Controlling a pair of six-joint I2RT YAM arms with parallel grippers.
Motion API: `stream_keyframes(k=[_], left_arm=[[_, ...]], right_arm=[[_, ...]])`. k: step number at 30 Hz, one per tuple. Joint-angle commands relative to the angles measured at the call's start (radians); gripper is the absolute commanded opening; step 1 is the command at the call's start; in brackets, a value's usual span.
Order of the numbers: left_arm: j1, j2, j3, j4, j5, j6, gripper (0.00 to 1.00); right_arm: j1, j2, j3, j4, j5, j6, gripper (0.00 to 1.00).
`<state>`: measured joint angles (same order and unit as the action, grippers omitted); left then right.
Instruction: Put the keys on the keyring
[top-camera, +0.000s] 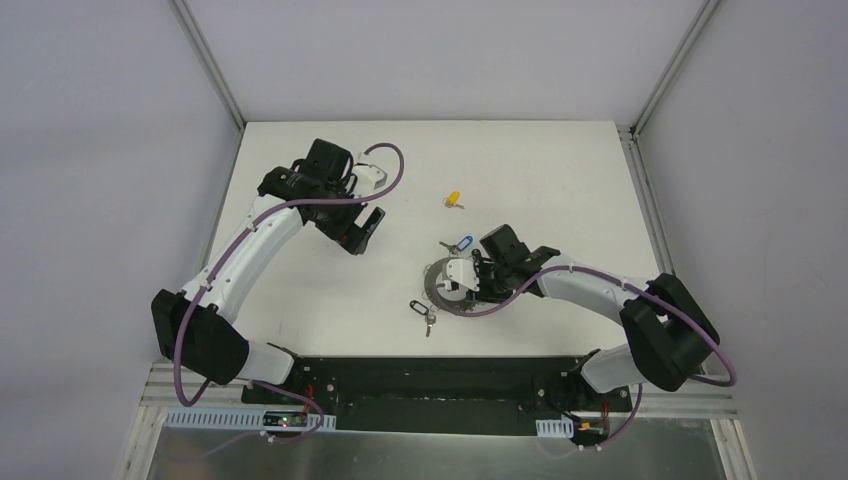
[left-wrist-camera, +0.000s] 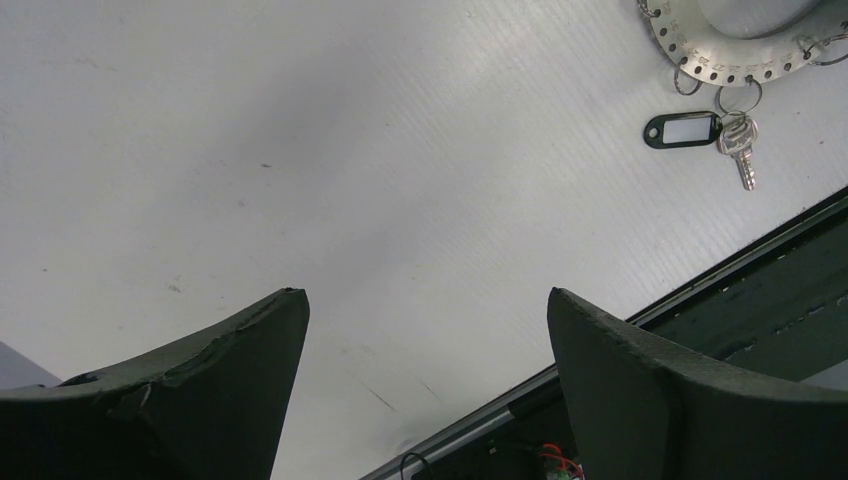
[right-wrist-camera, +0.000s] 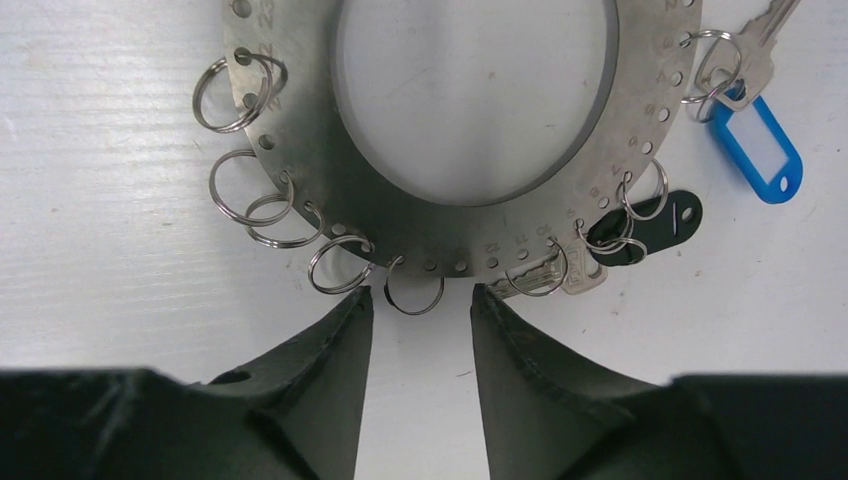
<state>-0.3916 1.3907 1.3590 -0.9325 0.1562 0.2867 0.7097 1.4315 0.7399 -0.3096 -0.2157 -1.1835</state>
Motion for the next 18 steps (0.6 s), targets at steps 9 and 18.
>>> stream_keyframes(k=[9, 18], left_arm=[[0.007, 0.007, 0.029, -0.026, 0.011, -0.002, 0.91], [0.007, 0.014, 0.031, -0.041, 0.014, 0.003, 0.90]], right_arm=[[0.012, -0.028, 0.009, -0.006, -0.007, -0.014, 0.31], [0.014, -0.017, 0.041, -0.040, -0.041, -0.009, 0.18]])
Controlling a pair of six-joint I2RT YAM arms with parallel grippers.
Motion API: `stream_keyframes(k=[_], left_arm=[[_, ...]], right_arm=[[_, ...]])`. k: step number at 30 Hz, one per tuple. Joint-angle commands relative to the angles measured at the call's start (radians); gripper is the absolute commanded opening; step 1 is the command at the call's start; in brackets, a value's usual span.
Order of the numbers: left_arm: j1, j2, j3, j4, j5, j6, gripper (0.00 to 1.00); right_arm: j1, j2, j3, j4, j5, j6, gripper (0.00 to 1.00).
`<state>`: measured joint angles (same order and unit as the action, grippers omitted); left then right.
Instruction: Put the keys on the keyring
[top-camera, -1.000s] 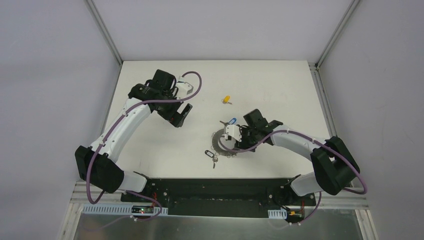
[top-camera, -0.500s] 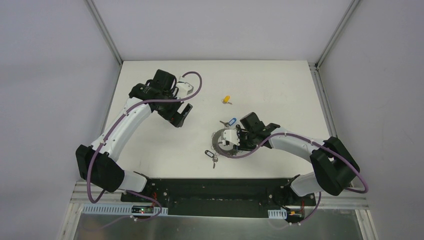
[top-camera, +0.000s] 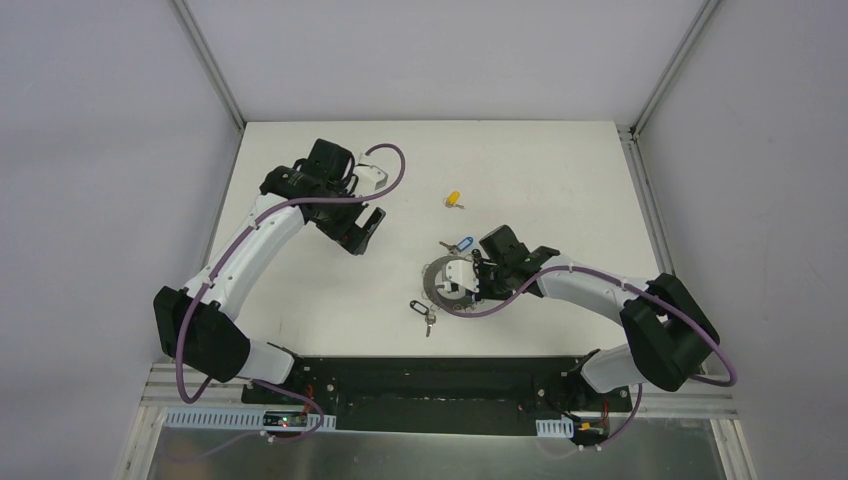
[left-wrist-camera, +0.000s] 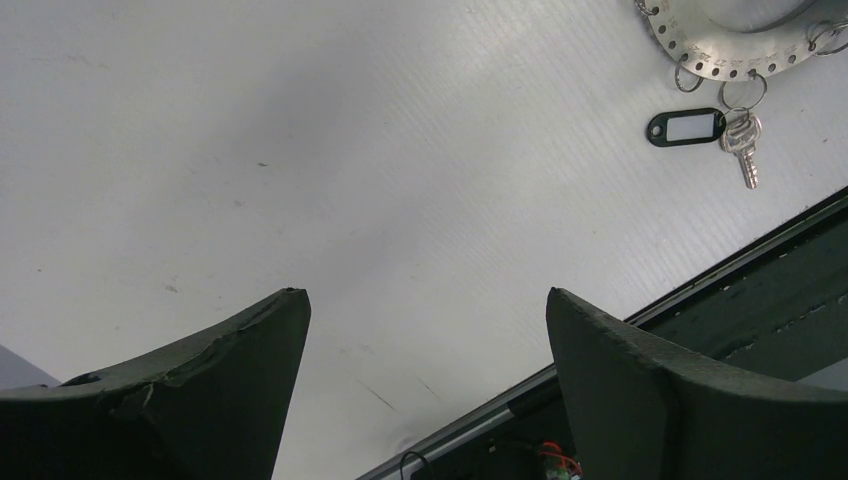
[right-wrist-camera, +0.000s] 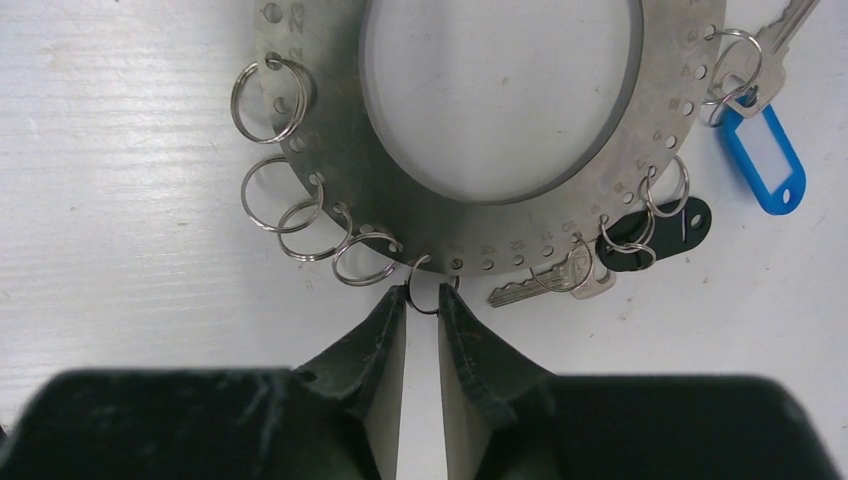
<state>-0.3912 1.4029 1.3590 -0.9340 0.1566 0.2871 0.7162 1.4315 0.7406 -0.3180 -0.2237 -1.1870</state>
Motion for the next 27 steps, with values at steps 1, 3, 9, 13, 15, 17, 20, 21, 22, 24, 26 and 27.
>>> stream_keyframes(k=[1, 3, 9, 13, 15, 17, 20, 21, 22, 24, 26, 27], left_arm=[[0.006, 0.002, 0.030, -0.042, 0.014, 0.003, 0.91], [0.006, 0.001, 0.030, -0.045, 0.014, 0.004, 0.90], [0.006, 0.001, 0.037, -0.051, 0.016, 0.007, 0.90], [0.006, 0.011, 0.047, -0.063, 0.021, 0.011, 0.89], [0.006, 0.014, 0.053, -0.068, 0.023, 0.012, 0.89], [0.006, 0.016, 0.056, -0.072, 0.028, 0.013, 0.89], [0.006, 0.015, 0.057, -0.077, 0.029, 0.013, 0.89], [0.006, 0.015, 0.057, -0.077, 0.029, 0.014, 0.89], [0.006, 0.015, 0.057, -0.078, 0.030, 0.014, 0.89], [0.006, 0.015, 0.055, -0.078, 0.032, 0.013, 0.89], [0.005, 0.017, 0.056, -0.079, 0.035, 0.012, 0.89], [0.006, 0.018, 0.056, -0.078, 0.036, 0.010, 0.89]], right_arm=[[0.008, -0.014, 0.048, -0.040, -0.038, -0.004, 0.16], [0.007, -0.011, 0.062, -0.057, -0.048, 0.002, 0.12], [0.008, -0.025, 0.093, -0.092, -0.080, 0.027, 0.00], [0.007, -0.028, 0.098, -0.107, -0.081, 0.035, 0.00], [0.007, -0.028, 0.098, -0.111, -0.068, 0.032, 0.00], [0.008, -0.029, 0.097, -0.118, -0.050, 0.021, 0.00], [0.008, -0.041, 0.090, -0.127, -0.021, -0.004, 0.11], [0.008, -0.046, 0.086, -0.125, -0.015, -0.011, 0.15], [0.008, -0.052, 0.082, -0.125, -0.009, -0.015, 0.20], [0.009, -0.057, 0.082, -0.124, -0.004, -0.020, 0.27], [0.009, -0.053, 0.080, -0.121, 0.004, -0.026, 0.30], [0.009, -0.050, 0.080, -0.117, 0.009, -0.028, 0.31]])
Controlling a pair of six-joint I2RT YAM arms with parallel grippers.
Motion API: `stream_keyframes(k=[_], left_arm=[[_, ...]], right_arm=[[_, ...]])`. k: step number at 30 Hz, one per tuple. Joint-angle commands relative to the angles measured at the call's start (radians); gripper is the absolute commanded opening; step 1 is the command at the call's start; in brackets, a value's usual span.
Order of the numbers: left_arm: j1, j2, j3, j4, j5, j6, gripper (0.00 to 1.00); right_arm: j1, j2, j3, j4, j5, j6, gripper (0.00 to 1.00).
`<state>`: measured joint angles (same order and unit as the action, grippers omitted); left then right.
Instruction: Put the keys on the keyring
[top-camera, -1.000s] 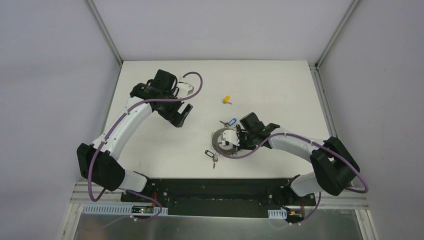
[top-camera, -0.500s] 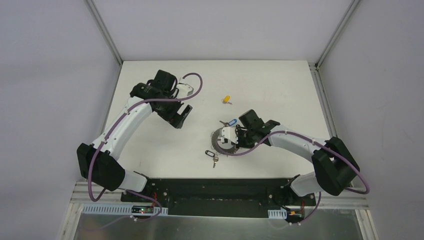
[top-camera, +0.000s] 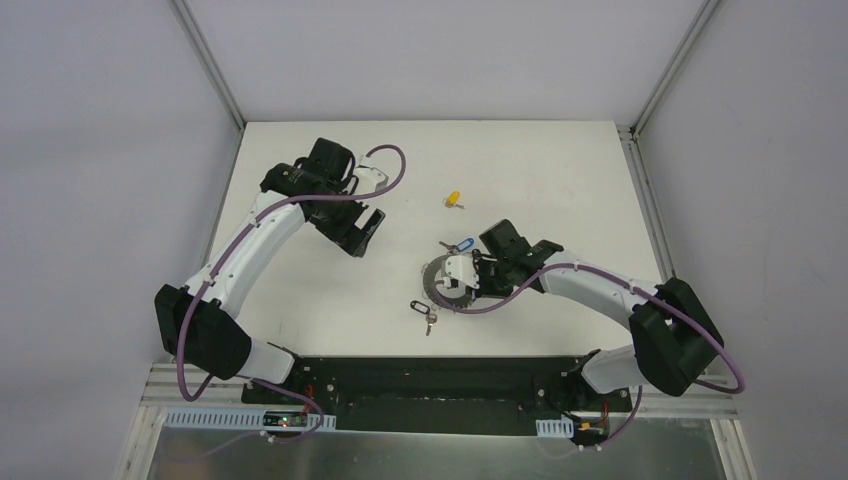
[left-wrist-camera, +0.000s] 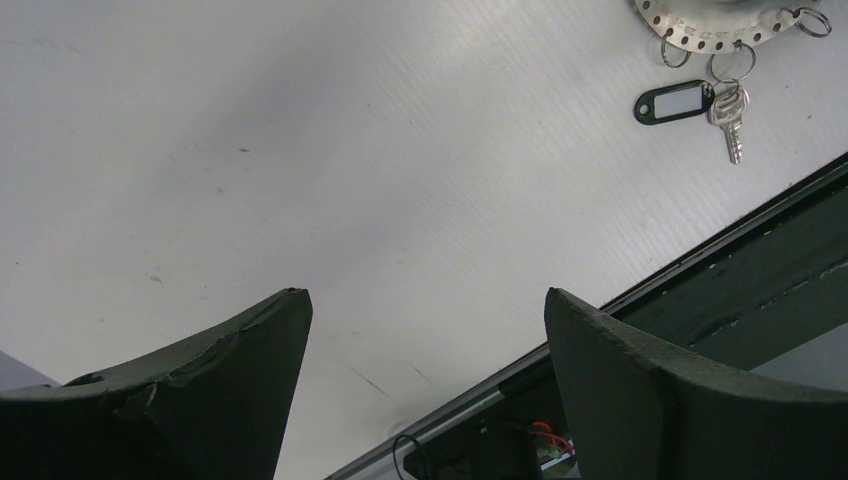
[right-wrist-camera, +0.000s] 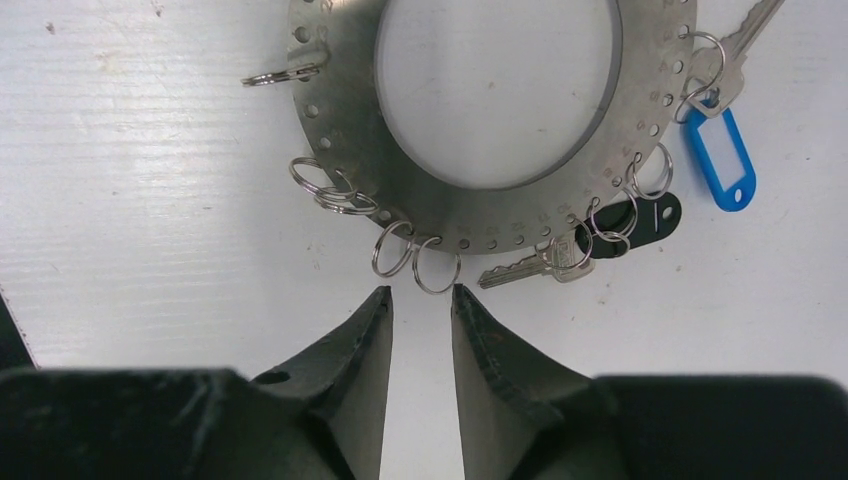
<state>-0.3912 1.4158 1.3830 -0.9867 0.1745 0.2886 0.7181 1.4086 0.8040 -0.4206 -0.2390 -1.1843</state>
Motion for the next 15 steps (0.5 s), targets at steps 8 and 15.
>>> stream_keyframes(k=[8, 15], left_arm=[[0.005, 0.006, 0.032, -0.032, 0.014, 0.010, 0.89], [0.006, 0.009, 0.030, -0.036, 0.010, 0.014, 0.88]], right_arm=[[0.019, 0.008, -0.007, 0.028, 0.056, -0.045, 0.40], [0.024, 0.039, -0.013, 0.054, 0.060, -0.048, 0.42]])
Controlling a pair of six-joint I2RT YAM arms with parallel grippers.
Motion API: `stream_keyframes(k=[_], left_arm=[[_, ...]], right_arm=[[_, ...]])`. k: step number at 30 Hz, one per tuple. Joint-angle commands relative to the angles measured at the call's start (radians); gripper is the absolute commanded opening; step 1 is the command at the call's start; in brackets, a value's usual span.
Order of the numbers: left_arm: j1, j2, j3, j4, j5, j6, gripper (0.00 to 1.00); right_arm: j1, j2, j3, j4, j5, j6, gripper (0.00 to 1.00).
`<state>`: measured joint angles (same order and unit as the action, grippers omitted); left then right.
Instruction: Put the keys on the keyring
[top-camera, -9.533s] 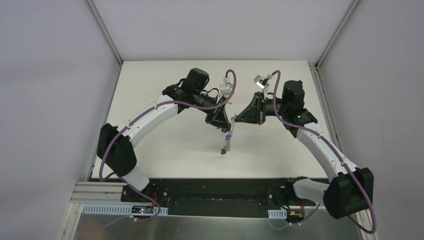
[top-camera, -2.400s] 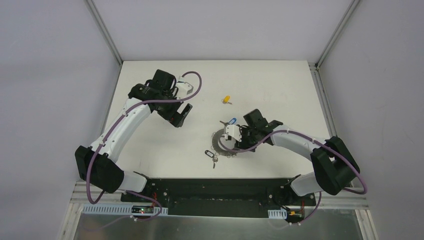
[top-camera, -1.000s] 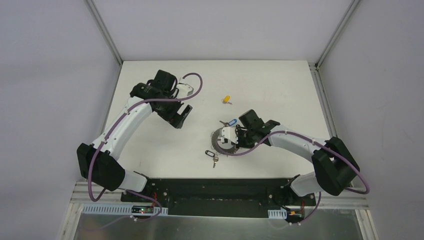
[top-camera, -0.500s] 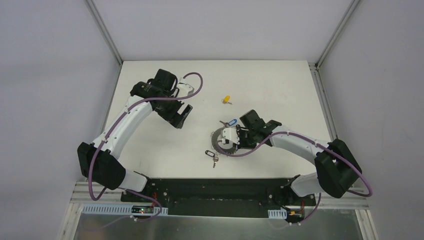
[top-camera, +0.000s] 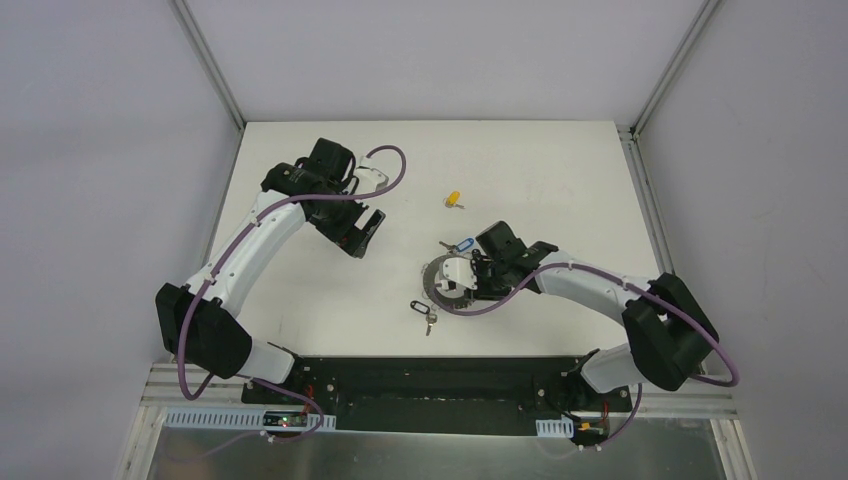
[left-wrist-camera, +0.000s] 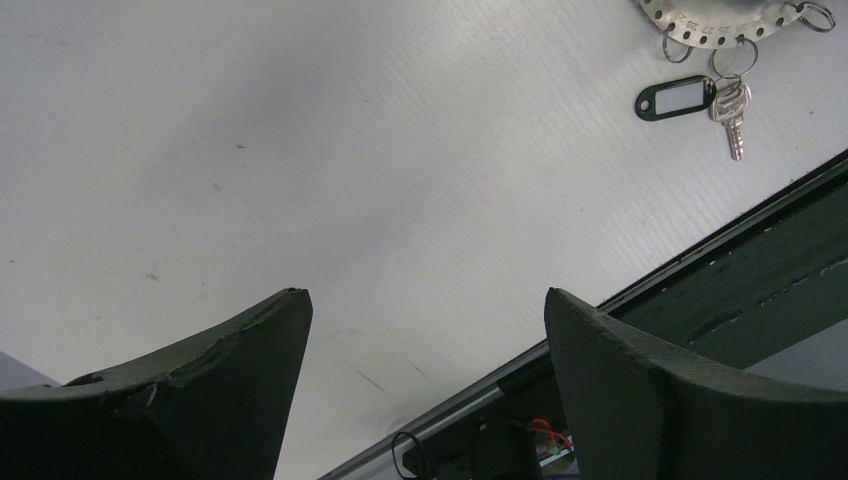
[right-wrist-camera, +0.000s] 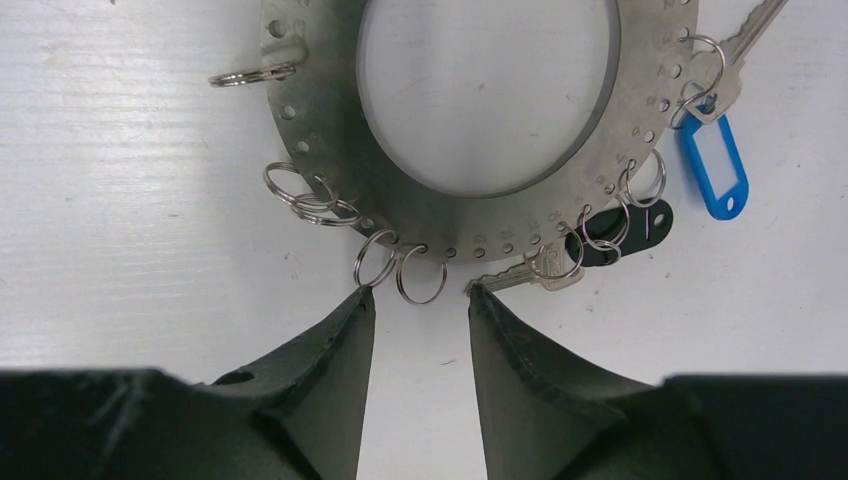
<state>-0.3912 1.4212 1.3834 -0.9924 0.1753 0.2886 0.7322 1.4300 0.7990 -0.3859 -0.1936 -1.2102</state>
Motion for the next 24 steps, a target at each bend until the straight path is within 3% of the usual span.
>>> stream_keyframes(k=[1, 13, 24], left_arm=[[0.006, 0.004, 0.029, -0.031, 0.010, 0.016, 0.88], [0.006, 0.001, 0.020, -0.036, 0.000, 0.024, 0.88], [0.006, 0.007, 0.020, -0.042, 0.003, 0.025, 0.88]], right_arm=[[0.010, 0.023, -0.009, 0.023, 0.015, -0.024, 0.42], [0.018, 0.065, -0.019, 0.044, 0.030, -0.041, 0.40], [0.018, 0.075, -0.005, 0.030, 0.027, -0.037, 0.24]])
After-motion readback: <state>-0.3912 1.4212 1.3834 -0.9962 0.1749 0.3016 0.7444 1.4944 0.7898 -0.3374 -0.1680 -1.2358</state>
